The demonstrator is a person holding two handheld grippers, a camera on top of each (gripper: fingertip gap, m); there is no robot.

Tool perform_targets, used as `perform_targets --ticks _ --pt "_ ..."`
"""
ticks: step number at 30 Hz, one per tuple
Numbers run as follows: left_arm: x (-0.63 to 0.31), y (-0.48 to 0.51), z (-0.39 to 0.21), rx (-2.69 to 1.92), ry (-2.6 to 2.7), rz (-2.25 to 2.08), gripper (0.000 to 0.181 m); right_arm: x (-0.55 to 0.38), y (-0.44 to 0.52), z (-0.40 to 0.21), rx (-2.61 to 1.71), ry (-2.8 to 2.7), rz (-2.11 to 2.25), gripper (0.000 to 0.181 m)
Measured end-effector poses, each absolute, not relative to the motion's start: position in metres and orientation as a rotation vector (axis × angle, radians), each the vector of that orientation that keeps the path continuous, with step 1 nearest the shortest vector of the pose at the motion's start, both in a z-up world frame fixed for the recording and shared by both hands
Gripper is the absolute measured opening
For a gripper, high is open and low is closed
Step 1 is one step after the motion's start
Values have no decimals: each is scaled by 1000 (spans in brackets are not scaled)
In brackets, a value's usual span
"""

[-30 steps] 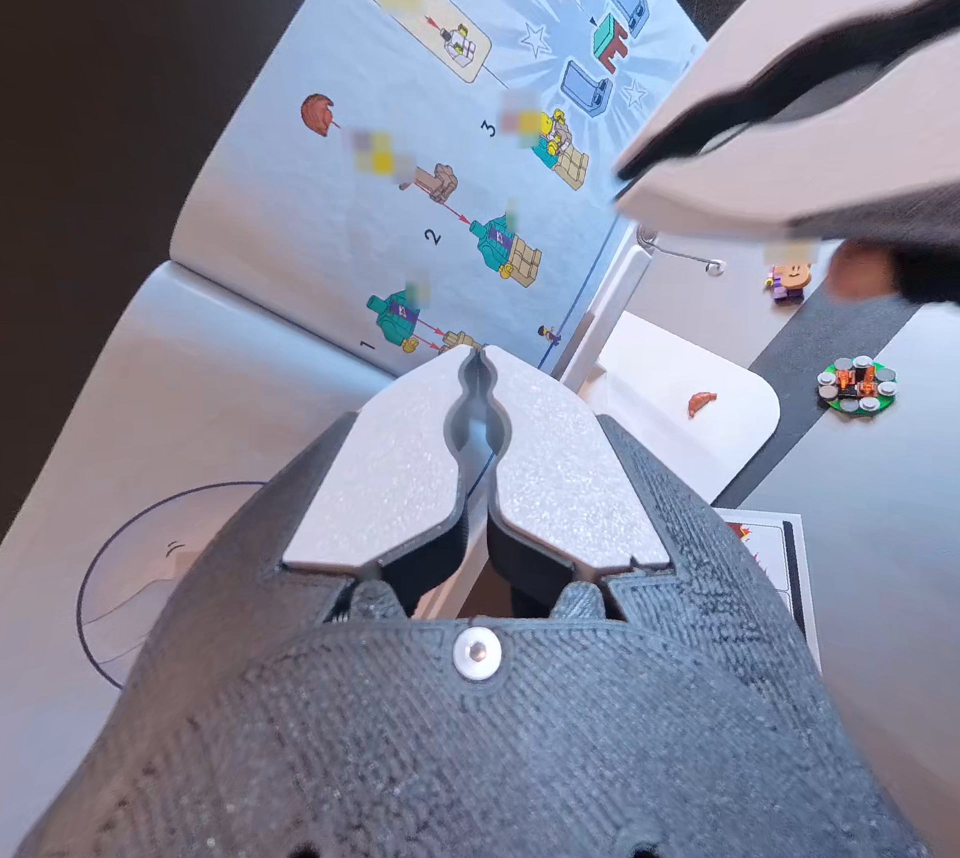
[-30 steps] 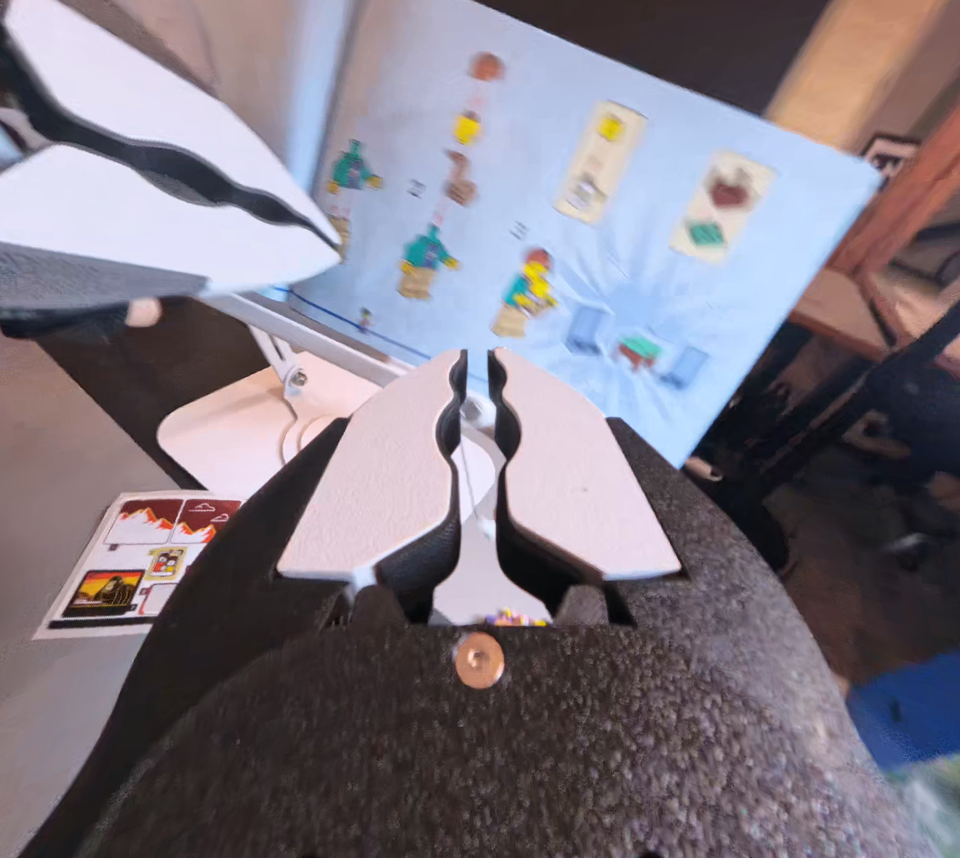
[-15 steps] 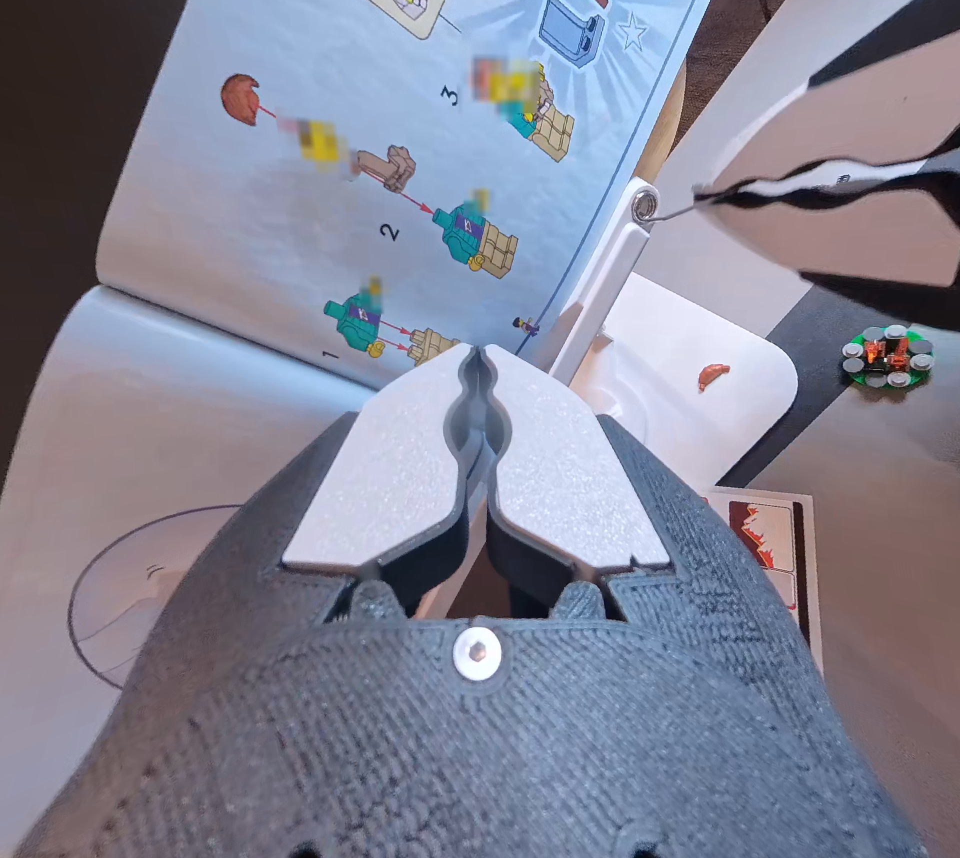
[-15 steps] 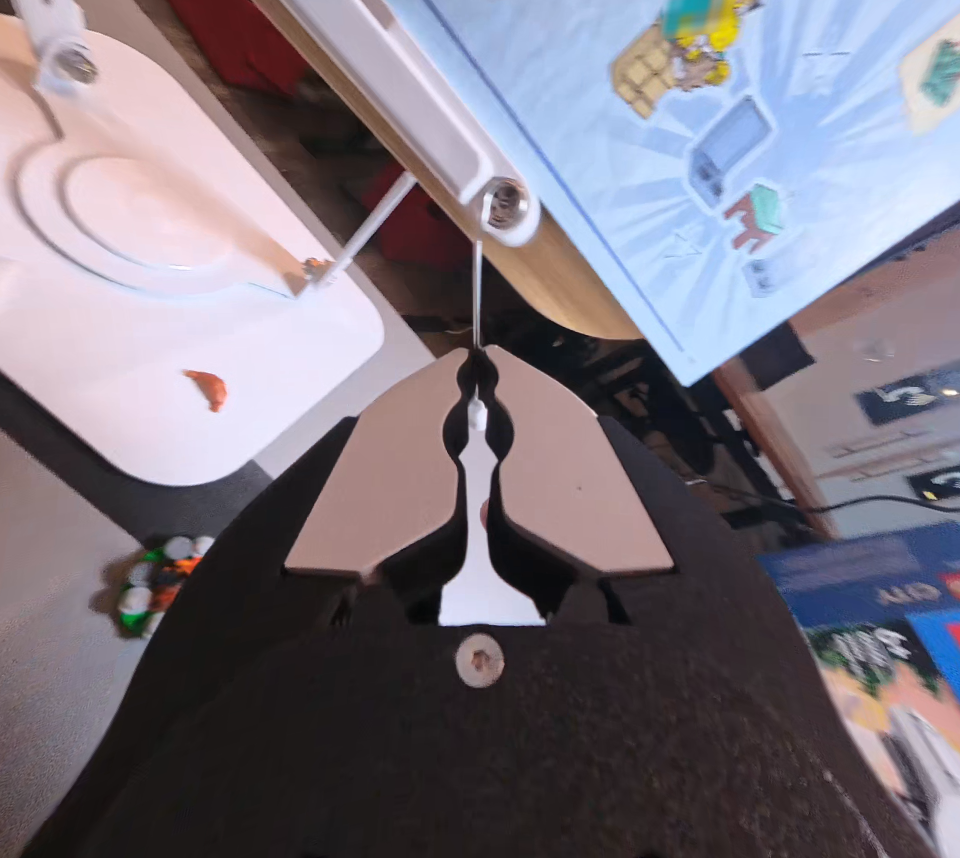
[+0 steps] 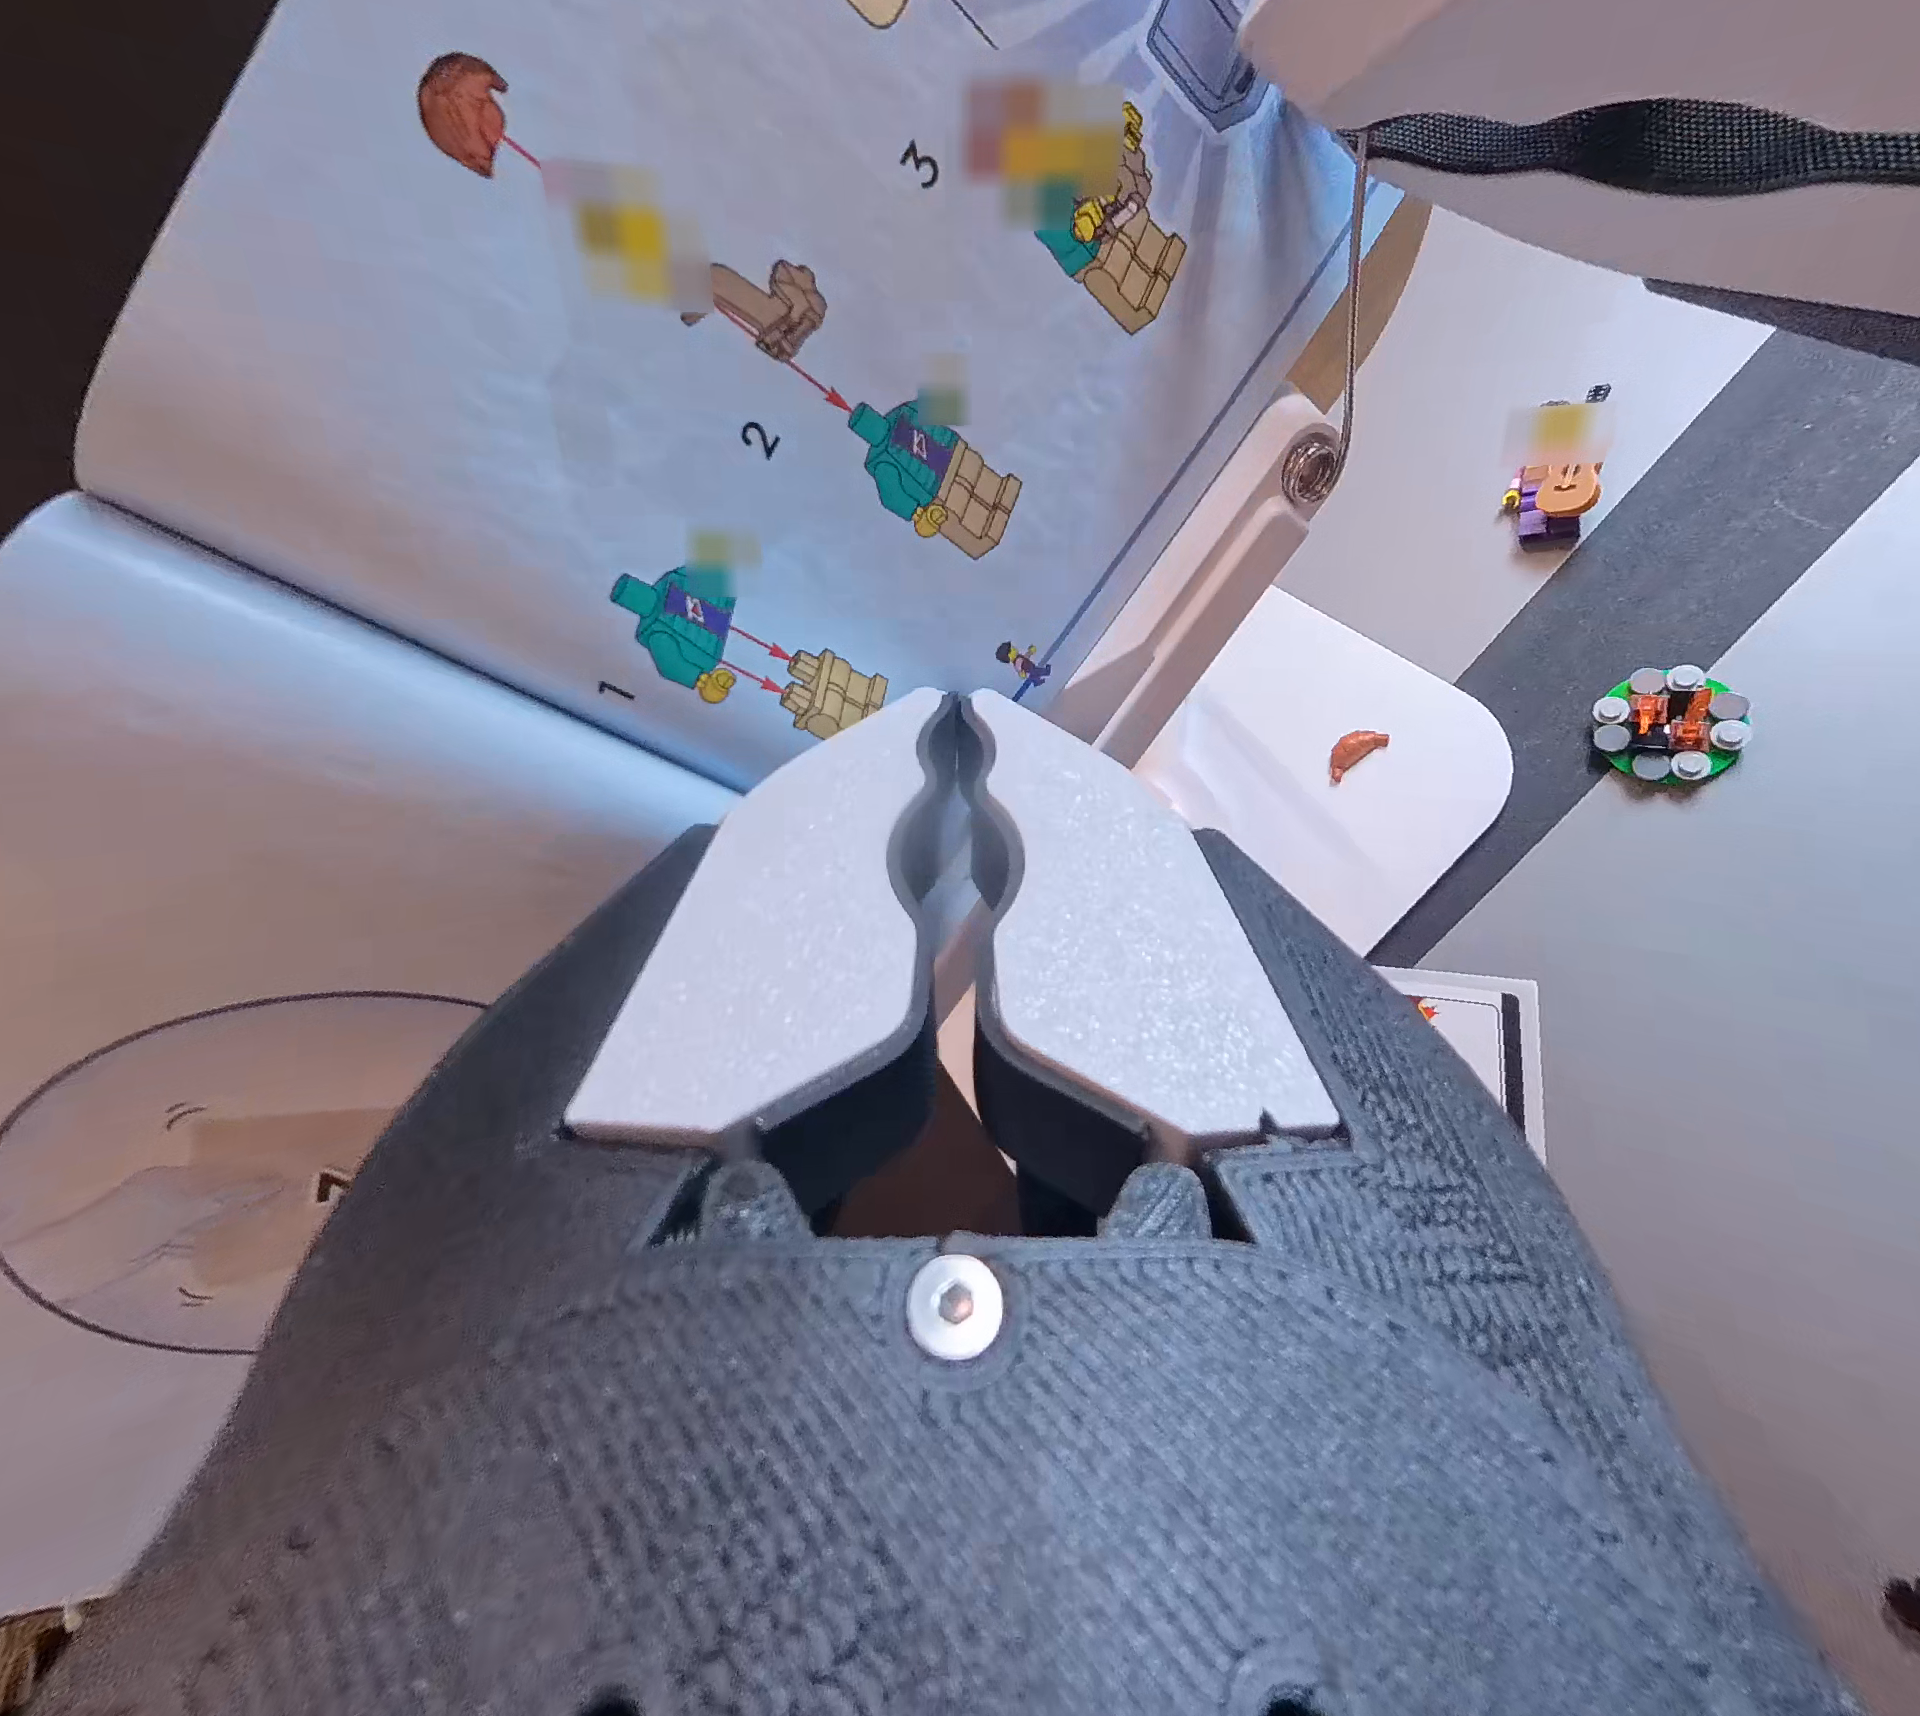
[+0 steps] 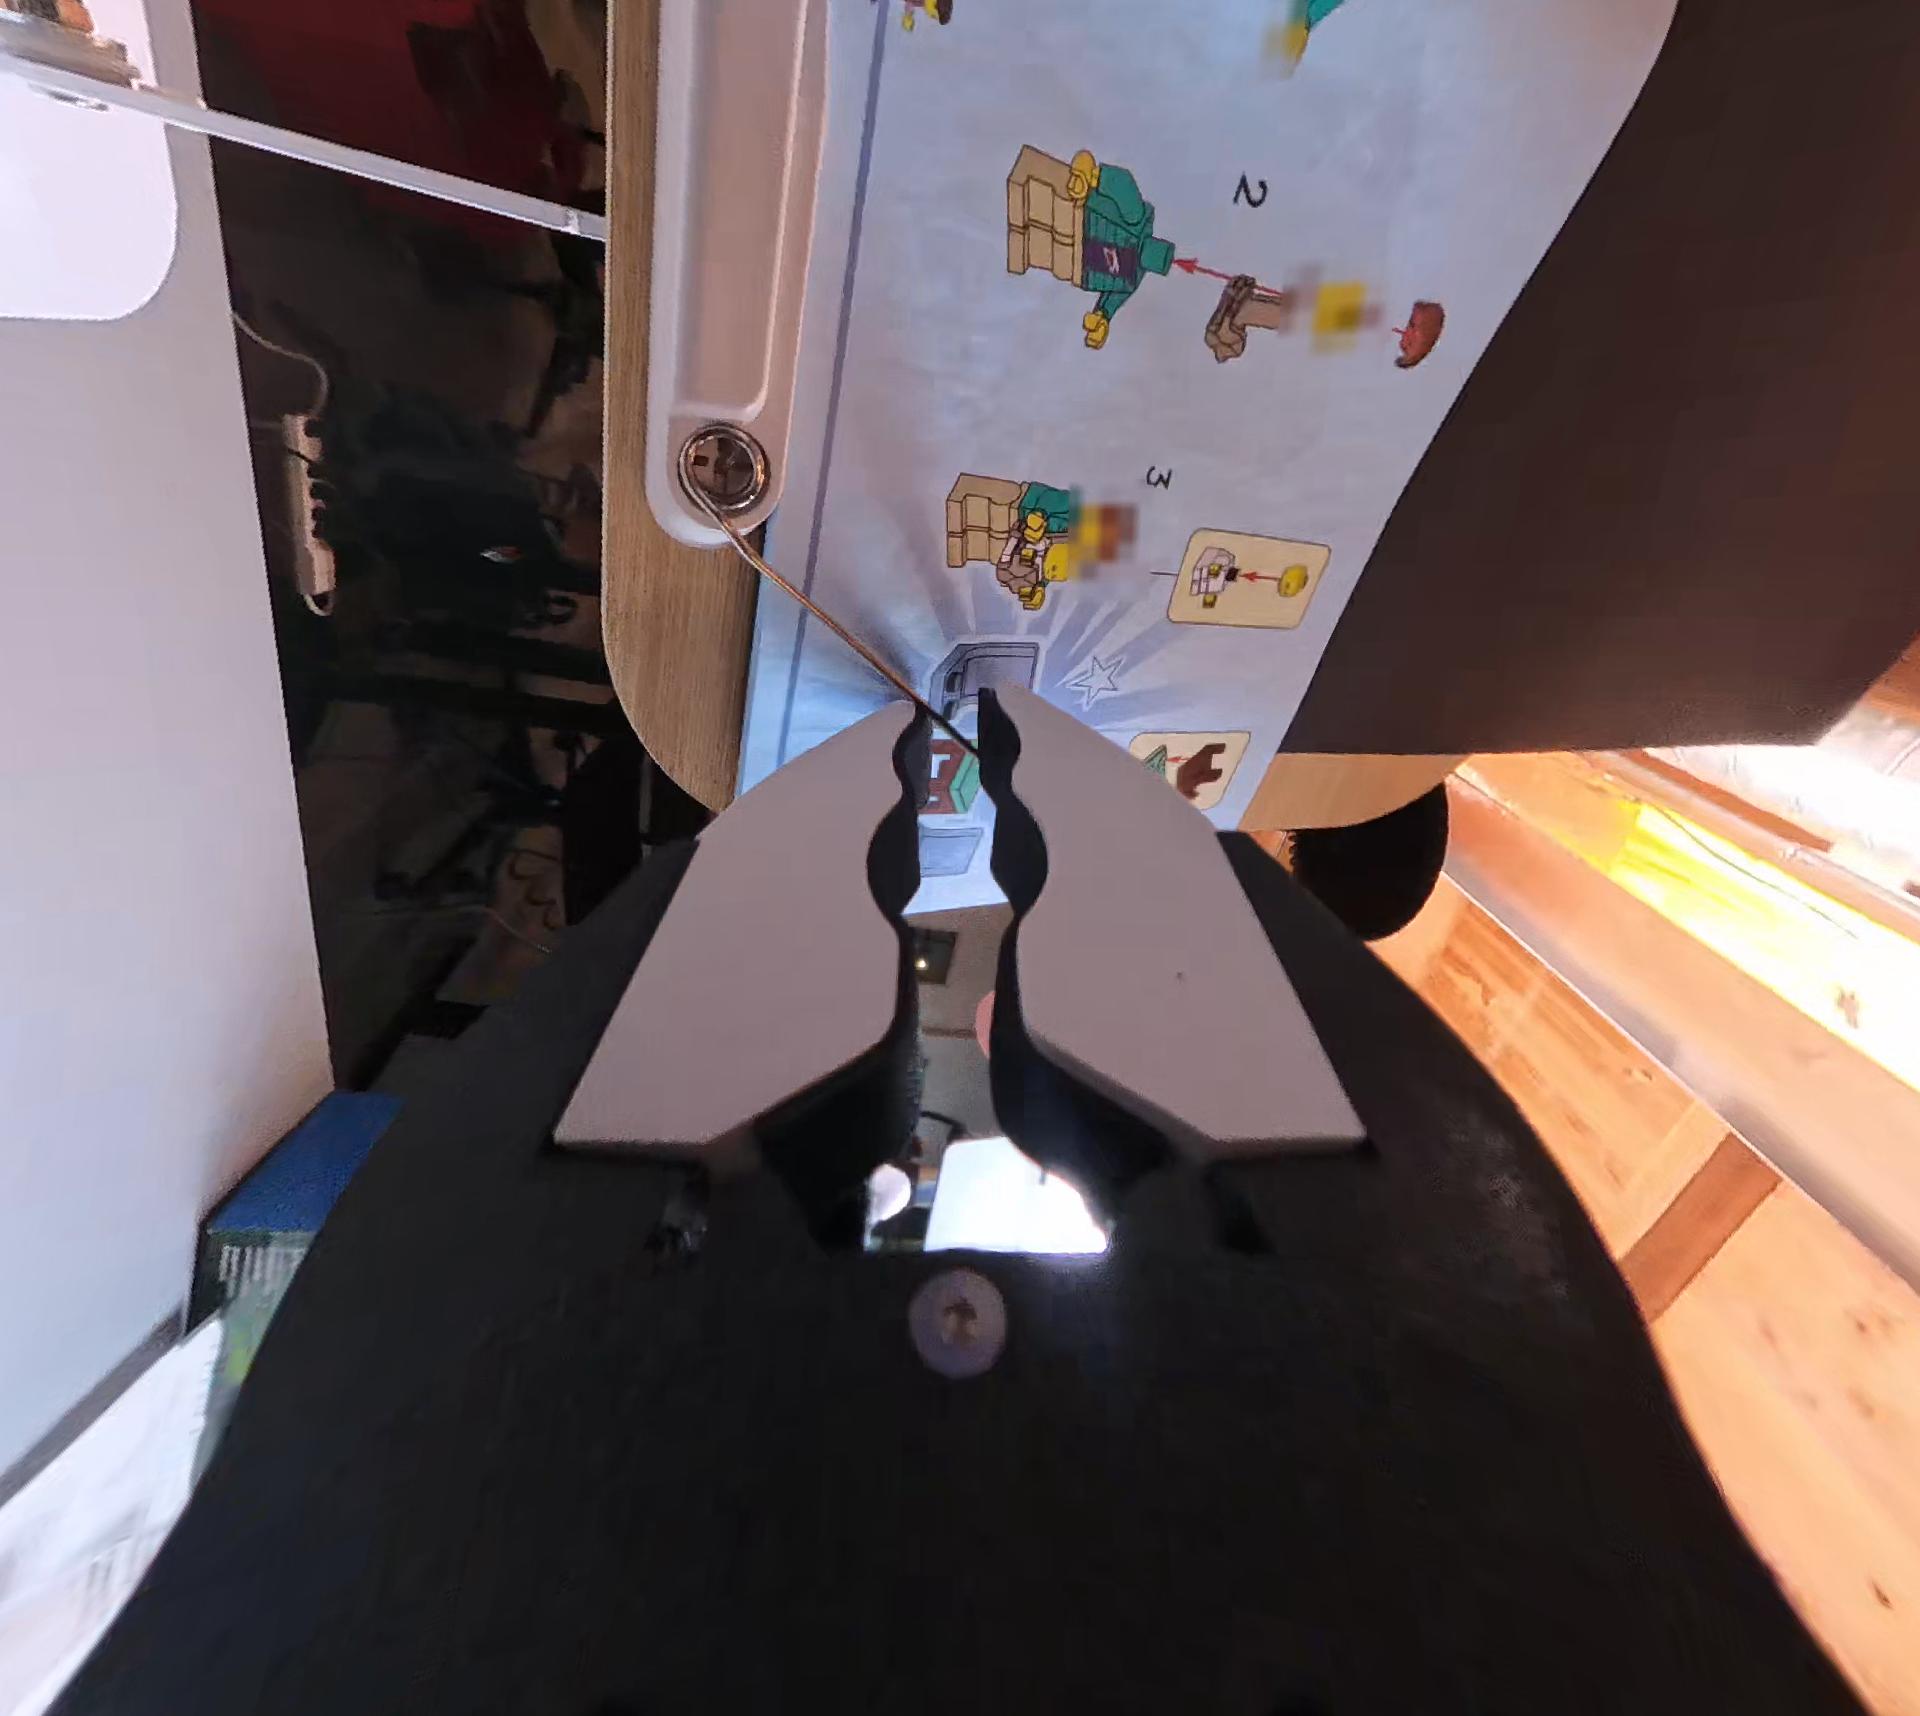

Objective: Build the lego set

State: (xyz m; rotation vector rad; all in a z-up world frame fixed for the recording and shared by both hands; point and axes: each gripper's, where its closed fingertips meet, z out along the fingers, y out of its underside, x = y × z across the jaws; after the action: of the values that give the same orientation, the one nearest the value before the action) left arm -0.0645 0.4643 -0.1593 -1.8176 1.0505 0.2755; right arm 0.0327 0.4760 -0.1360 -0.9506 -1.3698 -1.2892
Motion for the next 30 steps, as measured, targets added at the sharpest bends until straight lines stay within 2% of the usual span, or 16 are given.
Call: perform_targets --ticks 14,18,24,27,30 --pt "-63 464 -159 -1794 1056 281 0 16 480 -127 -780 -1503 -1365 13" --pt "-62 464 -159 -1792 1038 240 0 18 481 -128 -862 -1475 -1307 15" --pt "-62 464 -159 -1771 1035 227 0 31 462 -134 -1083 -1278 -976 29" --pt "-62 464 -158 -1768 1021 202 0 27 449 -139 -1343 -1065 -525 32" --pt "-61 463 -158 -1765 993 167 0 16 450 -144 -1599 -805 -3 45"
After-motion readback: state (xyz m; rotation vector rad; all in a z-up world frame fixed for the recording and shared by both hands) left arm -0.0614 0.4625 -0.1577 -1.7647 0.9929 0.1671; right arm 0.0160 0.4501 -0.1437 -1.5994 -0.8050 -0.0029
